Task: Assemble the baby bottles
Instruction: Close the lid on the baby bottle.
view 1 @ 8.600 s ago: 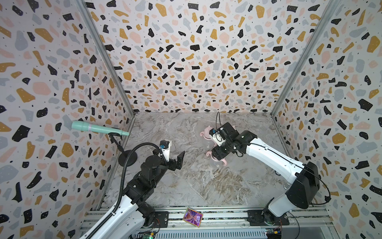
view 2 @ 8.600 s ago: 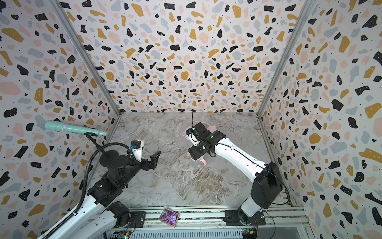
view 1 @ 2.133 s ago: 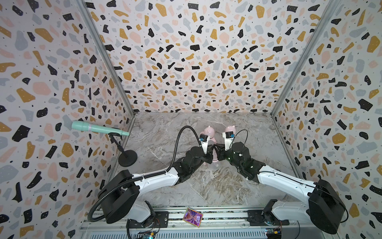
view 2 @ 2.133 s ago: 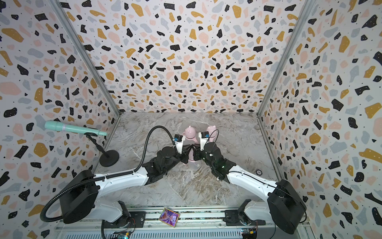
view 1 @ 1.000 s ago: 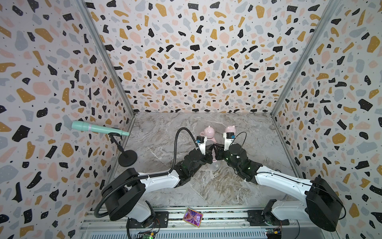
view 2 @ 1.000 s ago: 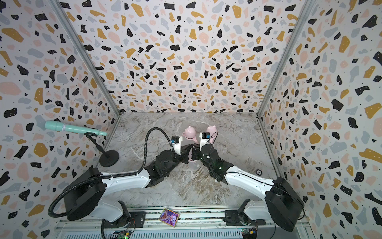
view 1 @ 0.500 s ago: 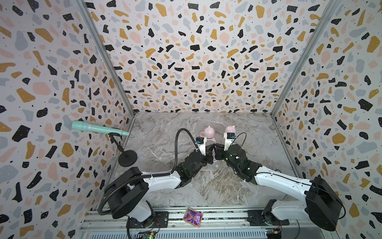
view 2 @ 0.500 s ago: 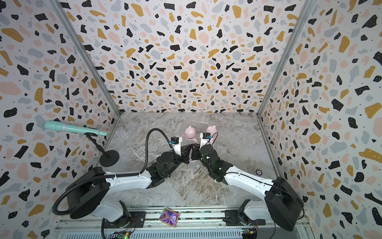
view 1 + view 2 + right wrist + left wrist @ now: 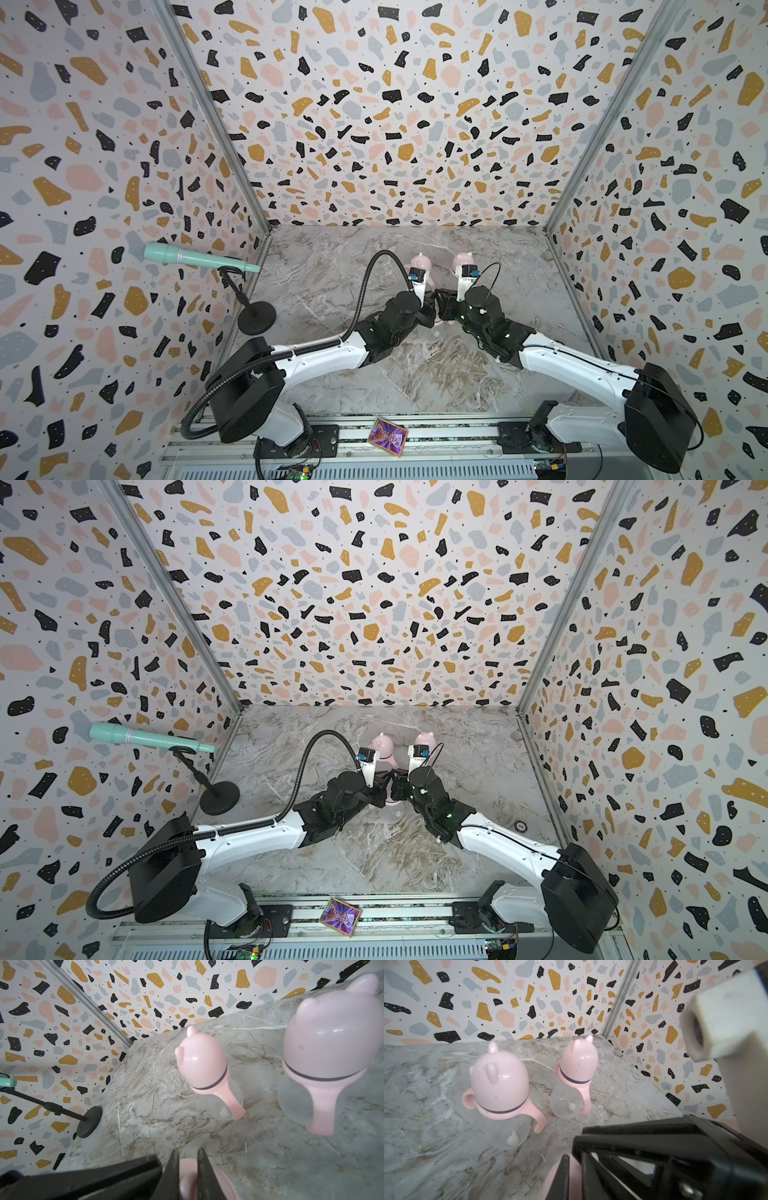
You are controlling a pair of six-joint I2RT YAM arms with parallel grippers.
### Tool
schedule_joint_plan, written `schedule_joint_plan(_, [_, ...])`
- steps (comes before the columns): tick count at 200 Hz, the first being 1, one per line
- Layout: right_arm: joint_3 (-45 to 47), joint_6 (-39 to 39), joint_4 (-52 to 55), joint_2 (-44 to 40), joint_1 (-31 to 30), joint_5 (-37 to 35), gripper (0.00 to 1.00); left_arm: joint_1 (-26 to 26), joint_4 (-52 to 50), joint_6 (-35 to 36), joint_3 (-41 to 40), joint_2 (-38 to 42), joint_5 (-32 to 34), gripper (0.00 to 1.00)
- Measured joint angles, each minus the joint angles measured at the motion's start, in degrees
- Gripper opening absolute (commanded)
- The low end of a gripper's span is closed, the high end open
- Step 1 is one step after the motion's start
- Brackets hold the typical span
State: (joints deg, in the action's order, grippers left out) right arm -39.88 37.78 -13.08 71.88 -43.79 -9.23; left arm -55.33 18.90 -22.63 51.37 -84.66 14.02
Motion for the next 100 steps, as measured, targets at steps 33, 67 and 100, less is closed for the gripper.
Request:
schedule_joint_plan(33, [-0.9, -1.6, 1.5, -0.4, 1.5, 2.8, 0.17, -0.7, -8.7, 1.0, 4.5, 0.9, -1.0, 0.21])
schedule_joint_plan(67, [-1.6, -2.8, 2.6, -0.4, 1.2, 5.3, 0.17, 0.3, -13.4, 0.8, 4.9, 5.6, -1.2, 0.25])
schedule_joint_plan(100, [-1.6, -3.1, 3.7, -1.0, 1.2, 6.1, 0.17, 3.7, -15.7, 0.1, 3.7, 12.2, -0.8, 0.37])
